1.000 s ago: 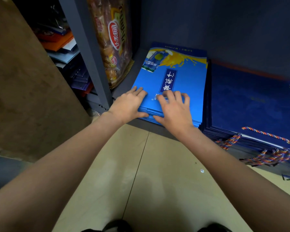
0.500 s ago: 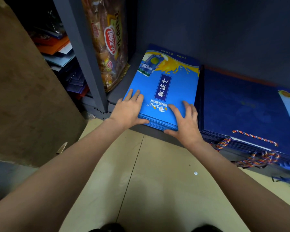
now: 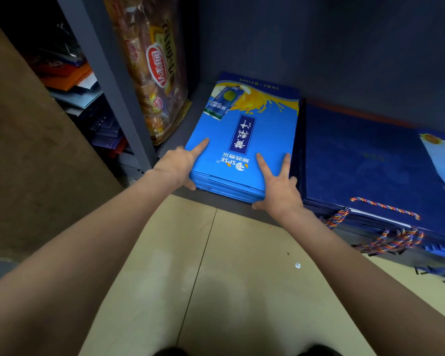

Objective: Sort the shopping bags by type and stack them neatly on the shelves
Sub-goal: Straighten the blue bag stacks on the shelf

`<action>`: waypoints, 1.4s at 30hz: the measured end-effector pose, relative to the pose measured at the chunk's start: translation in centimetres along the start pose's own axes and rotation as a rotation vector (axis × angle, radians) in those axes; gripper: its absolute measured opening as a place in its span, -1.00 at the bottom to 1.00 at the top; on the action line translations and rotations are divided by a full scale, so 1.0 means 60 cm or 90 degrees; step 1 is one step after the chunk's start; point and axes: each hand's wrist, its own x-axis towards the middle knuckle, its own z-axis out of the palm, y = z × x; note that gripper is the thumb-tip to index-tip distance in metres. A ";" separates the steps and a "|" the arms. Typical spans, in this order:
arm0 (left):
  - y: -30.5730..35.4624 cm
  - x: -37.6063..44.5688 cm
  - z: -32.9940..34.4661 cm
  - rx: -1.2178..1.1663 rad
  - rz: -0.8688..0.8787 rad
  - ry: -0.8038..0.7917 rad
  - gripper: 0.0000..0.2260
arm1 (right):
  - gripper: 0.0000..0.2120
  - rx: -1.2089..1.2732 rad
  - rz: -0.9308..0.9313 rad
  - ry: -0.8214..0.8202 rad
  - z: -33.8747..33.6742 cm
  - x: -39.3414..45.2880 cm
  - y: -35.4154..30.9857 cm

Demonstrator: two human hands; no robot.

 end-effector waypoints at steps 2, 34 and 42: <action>-0.004 0.002 -0.004 0.008 0.009 -0.004 0.02 | 0.06 0.003 -0.003 -0.016 -0.008 0.002 0.003; 0.007 -0.014 0.013 0.029 0.004 0.070 -0.01 | 0.03 -0.079 -0.010 0.026 0.010 0.001 0.014; 0.005 -0.012 0.007 0.197 0.141 0.166 -0.12 | 0.03 -0.072 -0.011 0.021 0.010 0.003 0.015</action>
